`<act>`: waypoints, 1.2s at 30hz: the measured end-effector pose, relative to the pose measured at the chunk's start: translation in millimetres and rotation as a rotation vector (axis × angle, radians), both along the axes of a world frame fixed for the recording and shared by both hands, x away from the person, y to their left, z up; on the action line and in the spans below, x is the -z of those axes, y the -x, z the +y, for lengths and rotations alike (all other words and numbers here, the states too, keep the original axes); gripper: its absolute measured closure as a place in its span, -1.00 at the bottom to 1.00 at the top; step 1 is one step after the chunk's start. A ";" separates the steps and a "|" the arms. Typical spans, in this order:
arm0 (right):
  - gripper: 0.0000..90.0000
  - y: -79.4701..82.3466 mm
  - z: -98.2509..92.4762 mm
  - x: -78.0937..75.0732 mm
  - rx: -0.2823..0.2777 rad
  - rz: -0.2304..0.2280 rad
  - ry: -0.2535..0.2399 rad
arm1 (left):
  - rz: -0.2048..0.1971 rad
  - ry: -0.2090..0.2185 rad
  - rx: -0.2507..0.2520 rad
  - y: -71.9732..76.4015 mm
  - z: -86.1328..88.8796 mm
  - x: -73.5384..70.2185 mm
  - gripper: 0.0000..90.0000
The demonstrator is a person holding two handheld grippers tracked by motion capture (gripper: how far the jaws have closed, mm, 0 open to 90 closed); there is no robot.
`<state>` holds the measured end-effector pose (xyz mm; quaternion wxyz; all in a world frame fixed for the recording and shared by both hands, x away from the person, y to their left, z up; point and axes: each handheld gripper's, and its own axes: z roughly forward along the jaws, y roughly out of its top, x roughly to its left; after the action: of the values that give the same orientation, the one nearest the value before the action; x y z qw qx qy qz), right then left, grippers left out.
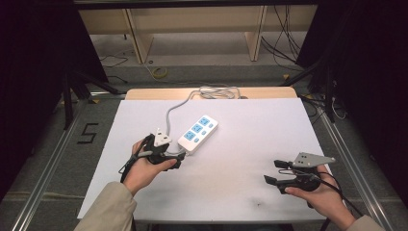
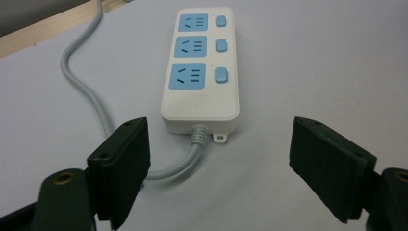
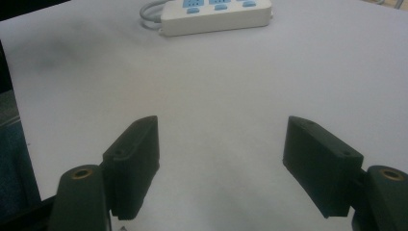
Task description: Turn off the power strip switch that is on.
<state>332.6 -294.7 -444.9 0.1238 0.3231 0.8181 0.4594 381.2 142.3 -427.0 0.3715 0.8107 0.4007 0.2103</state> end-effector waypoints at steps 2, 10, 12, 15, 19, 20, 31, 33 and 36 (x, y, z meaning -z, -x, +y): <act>-0.35 0.0 0.4 0.3 -0.001 0.000 -0.002 | 0.007 0.002 0.004 5.5 0.3 3.1 -0.54; -0.35 0.3 1.1 0.5 -0.006 0.000 0.000 | -0.004 -0.020 0.018 24.3 3.2 11.0 -0.55; -0.35 0.4 1.0 0.5 -0.007 -0.002 0.000 | -0.010 -0.035 0.023 28.7 4.4 12.2 -0.56; -0.35 0.5 1.2 0.6 -0.007 -0.002 0.000 | -0.019 -0.041 0.031 35.7 5.7 14.5 -0.56; -0.35 0.8 1.5 0.6 -0.011 -0.003 0.001 | -0.028 -0.048 0.034 44.0 7.7 18.5 -0.56; -0.35 1.0 1.5 0.6 -0.010 0.000 0.001 | -0.027 -0.048 0.034 45.8 8.5 19.5 -0.56; -0.35 0.8 1.1 0.9 -0.012 -0.001 0.006 | -0.052 -0.028 0.034 65.8 21.2 29.3 -0.58; -0.35 1.0 1.0 0.7 -0.012 -0.002 0.006 | -0.050 -0.038 0.039 68.0 22.7 29.9 -0.59; -0.35 0.7 0.0 0.6 -0.011 -0.007 0.005 | -0.049 -0.031 0.041 69.2 25.4 29.2 -0.63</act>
<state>331.9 -294.8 -445.5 0.1251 0.3168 0.8204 0.4592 312.0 167.7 -456.3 0.3731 0.8190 0.3713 0.2286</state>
